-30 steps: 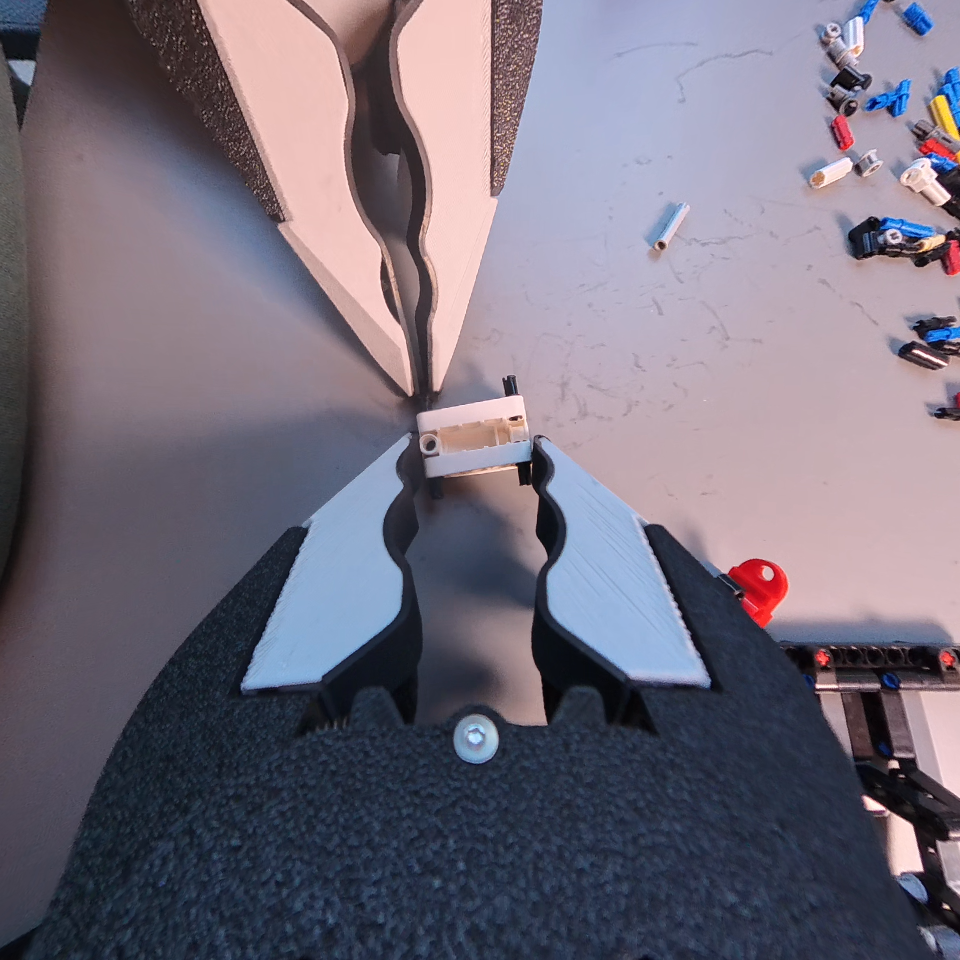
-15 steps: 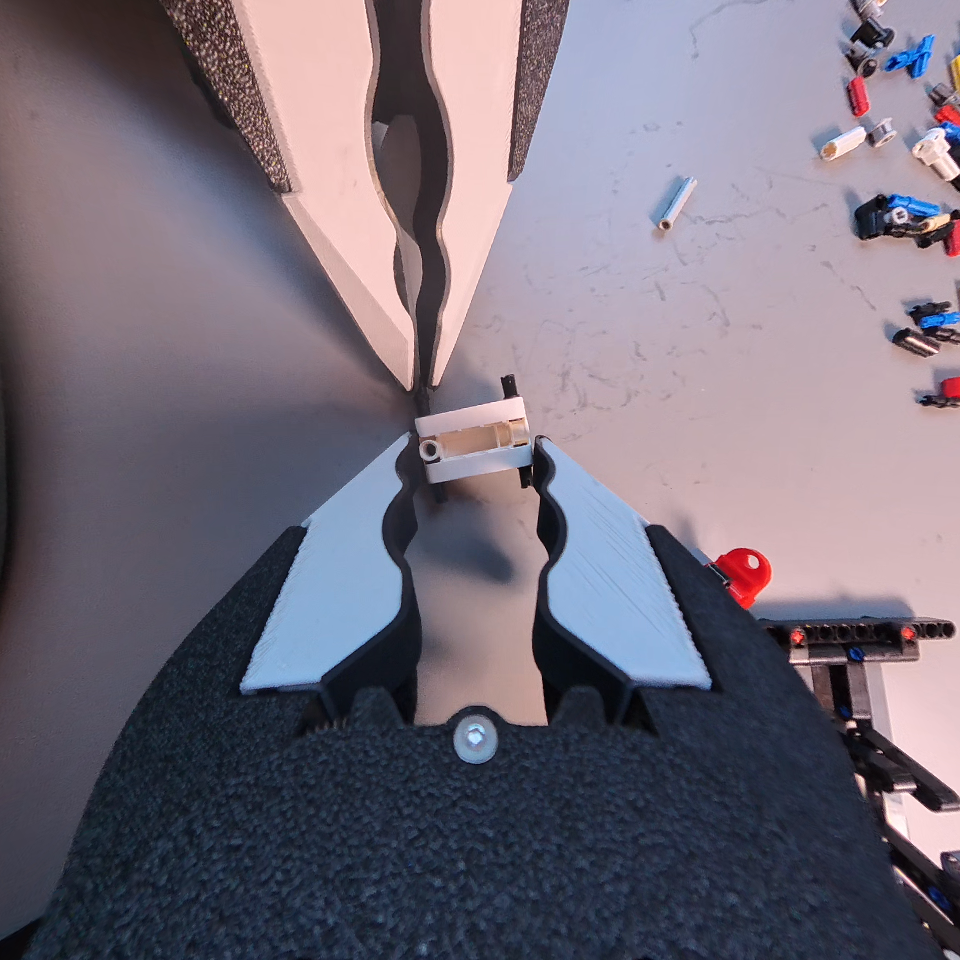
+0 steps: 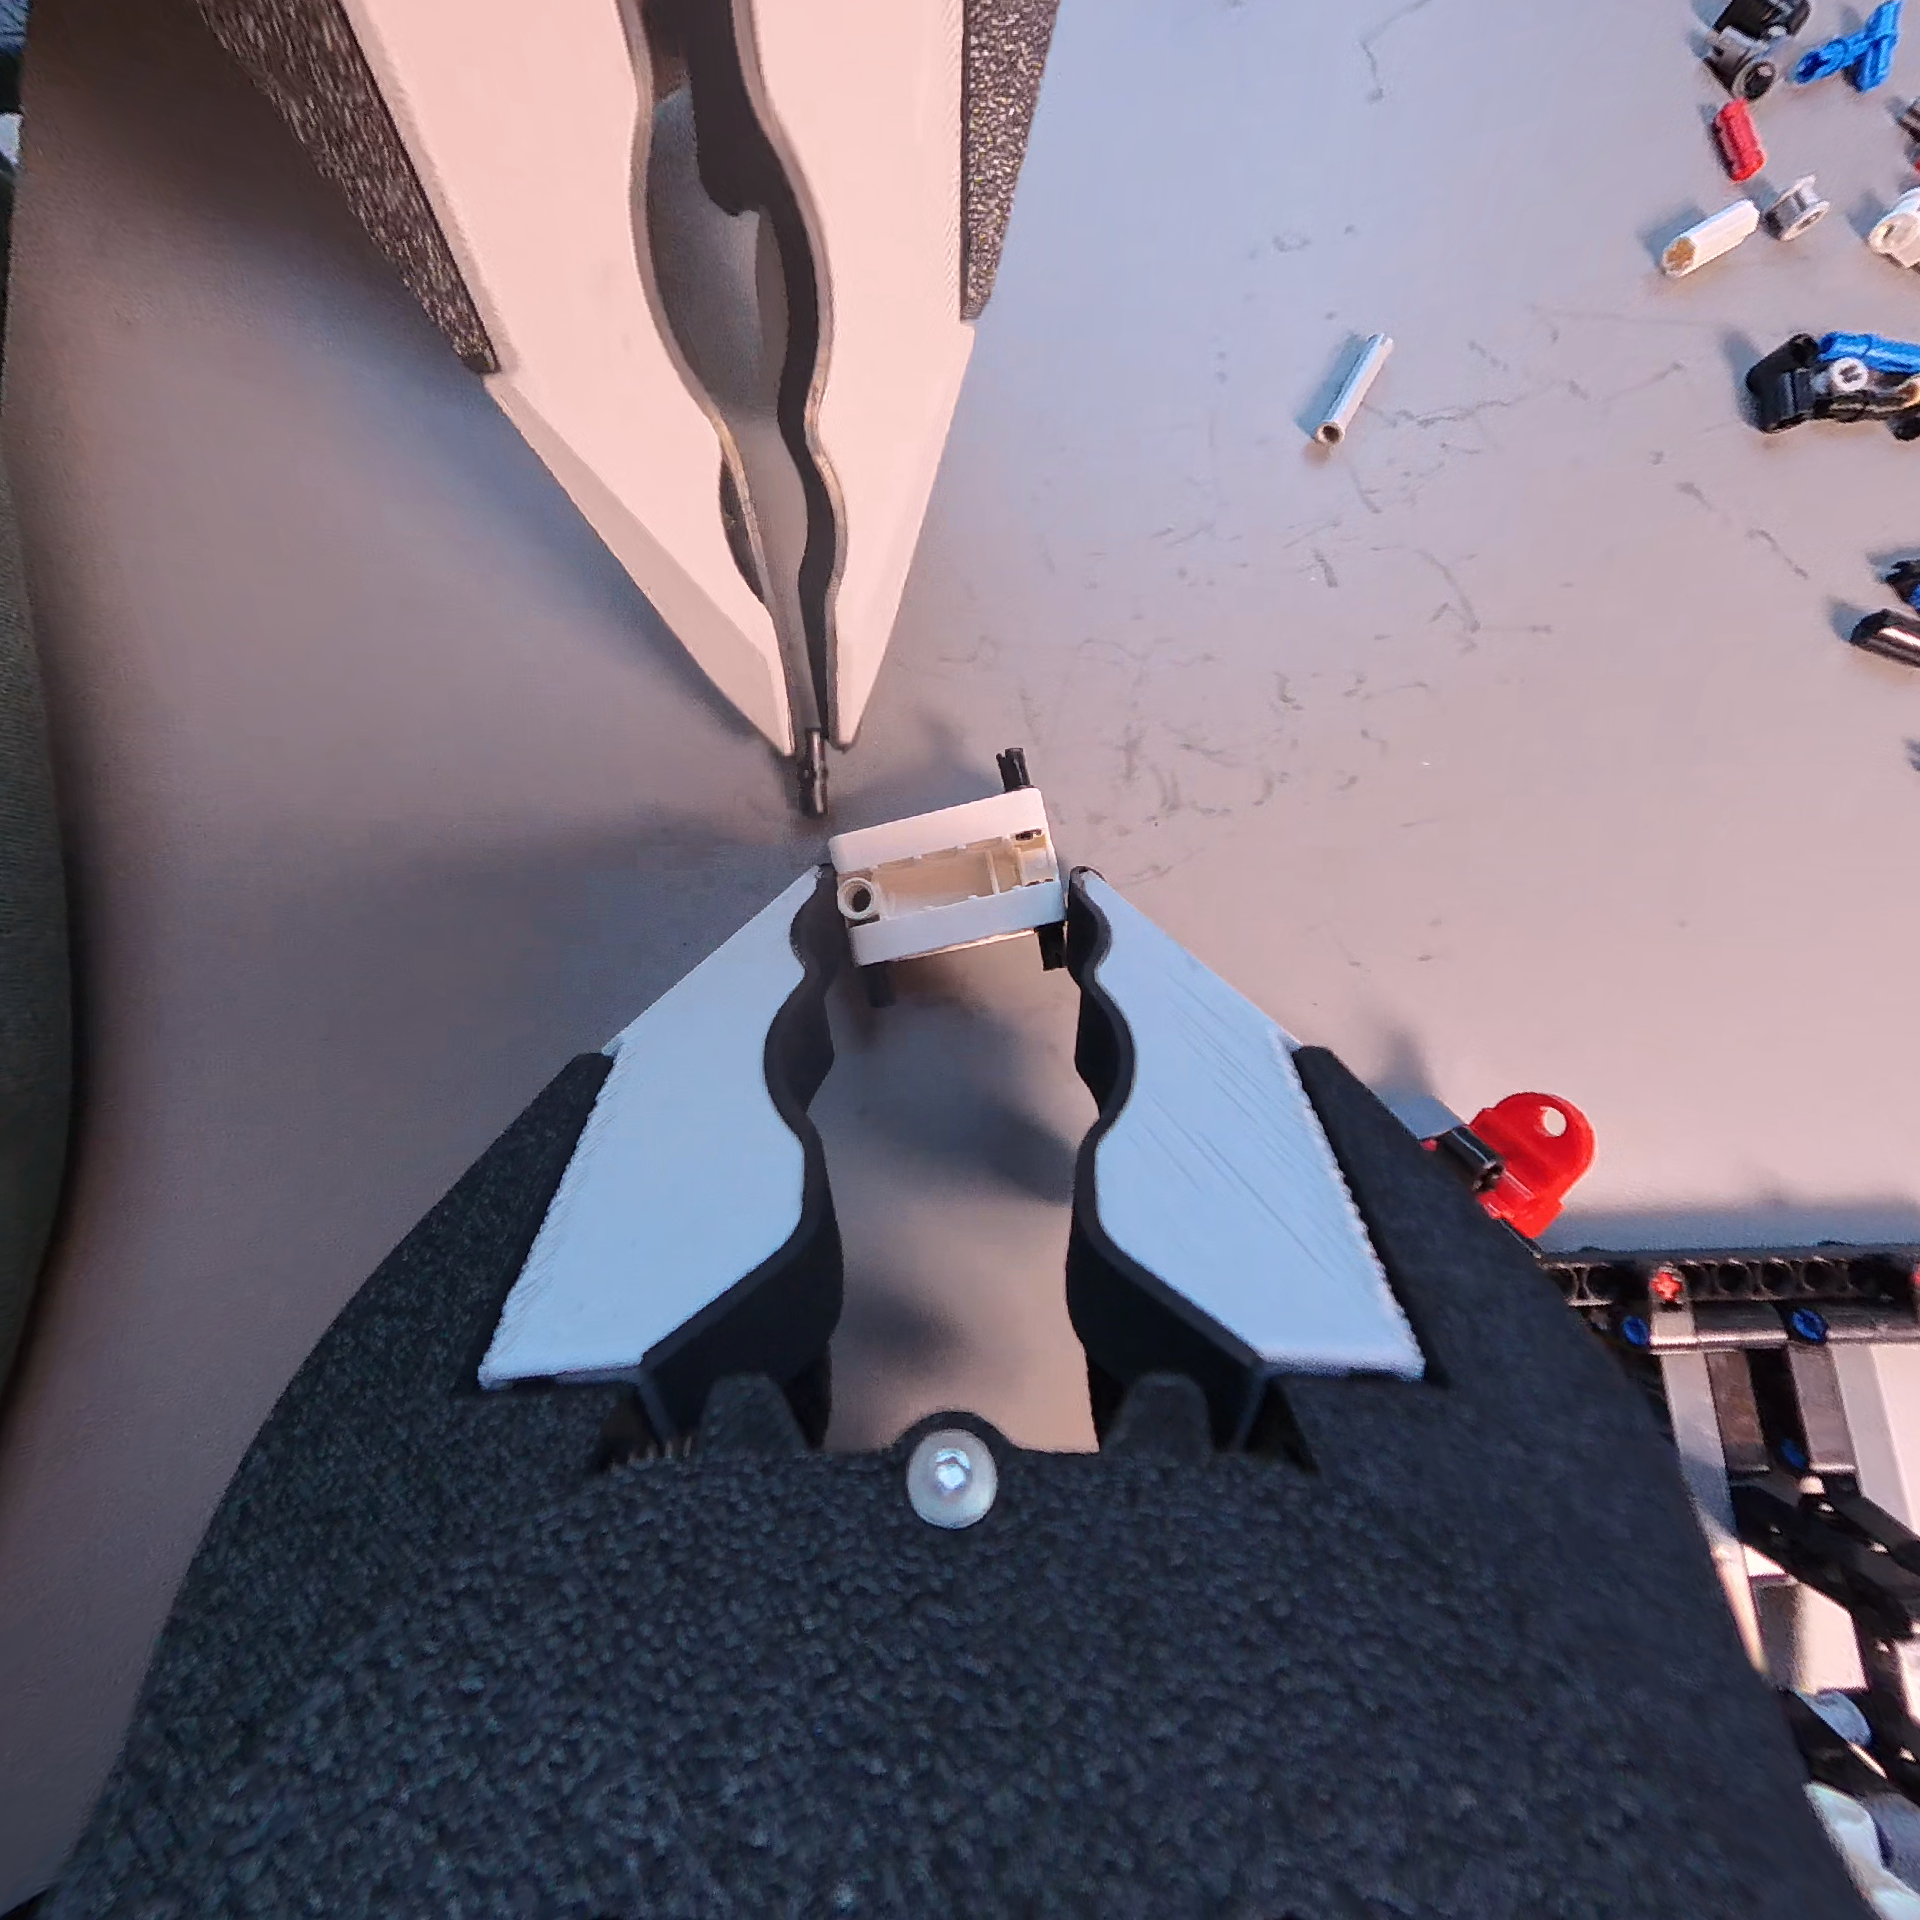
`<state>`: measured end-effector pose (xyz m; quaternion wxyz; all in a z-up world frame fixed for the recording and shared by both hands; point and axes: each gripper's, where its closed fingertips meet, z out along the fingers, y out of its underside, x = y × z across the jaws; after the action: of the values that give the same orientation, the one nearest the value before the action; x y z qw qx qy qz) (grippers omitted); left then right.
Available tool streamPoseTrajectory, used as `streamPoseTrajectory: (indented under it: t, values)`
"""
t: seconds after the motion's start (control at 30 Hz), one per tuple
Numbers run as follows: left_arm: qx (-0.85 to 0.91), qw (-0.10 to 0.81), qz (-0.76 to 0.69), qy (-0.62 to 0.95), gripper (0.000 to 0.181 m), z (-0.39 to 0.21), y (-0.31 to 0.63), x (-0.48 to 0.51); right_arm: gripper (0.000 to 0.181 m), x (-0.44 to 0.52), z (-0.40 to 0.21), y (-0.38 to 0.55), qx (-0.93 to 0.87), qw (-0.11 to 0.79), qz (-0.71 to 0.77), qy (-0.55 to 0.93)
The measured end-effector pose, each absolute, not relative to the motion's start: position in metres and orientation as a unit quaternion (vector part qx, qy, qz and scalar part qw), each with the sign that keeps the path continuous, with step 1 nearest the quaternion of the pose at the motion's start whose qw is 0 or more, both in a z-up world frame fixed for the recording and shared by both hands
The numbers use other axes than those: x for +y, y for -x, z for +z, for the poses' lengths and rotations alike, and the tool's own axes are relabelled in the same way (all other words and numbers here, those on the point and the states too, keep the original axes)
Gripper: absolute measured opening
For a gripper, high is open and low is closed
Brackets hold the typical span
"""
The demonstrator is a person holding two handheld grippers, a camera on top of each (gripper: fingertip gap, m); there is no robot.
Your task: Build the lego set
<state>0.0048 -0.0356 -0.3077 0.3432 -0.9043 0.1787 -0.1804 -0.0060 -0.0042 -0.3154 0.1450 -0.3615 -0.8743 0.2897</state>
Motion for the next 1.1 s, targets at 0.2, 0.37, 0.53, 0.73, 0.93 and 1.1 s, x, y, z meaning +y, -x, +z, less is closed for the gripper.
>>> streamPoseTrajectory:
  t: [0.2,0.37,0.53,0.73,0.93,1.1]
  values:
    - [0.236,0.326,-0.144,0.904,0.011,-0.316,-0.006,-0.046,0.044,-0.004,-0.315,0.006,-0.872,0.148,0.298,0.360]
    - [0.229,0.324,-0.158,0.904,0.016,-0.315,-0.008,-0.046,0.044,-0.004,-0.315,0.006,-0.870,0.150,0.302,0.361]
    - [0.238,0.336,-0.115,0.904,0.025,-0.316,-0.013,-0.047,0.044,-0.004,-0.315,0.006,-0.868,0.153,0.308,0.358]
    - [0.240,0.343,-0.098,0.903,0.028,-0.317,-0.012,-0.046,0.044,-0.004,-0.315,0.006,-0.868,0.156,0.308,0.357]
    - [0.242,0.340,-0.107,0.902,0.032,-0.317,-0.013,-0.047,0.043,-0.004,-0.315,0.006,-0.867,0.158,0.309,0.358]
    - [0.243,0.340,-0.109,0.902,0.032,-0.317,-0.013,-0.047,0.044,-0.004,-0.315,0.006,-0.866,0.158,0.311,0.358]
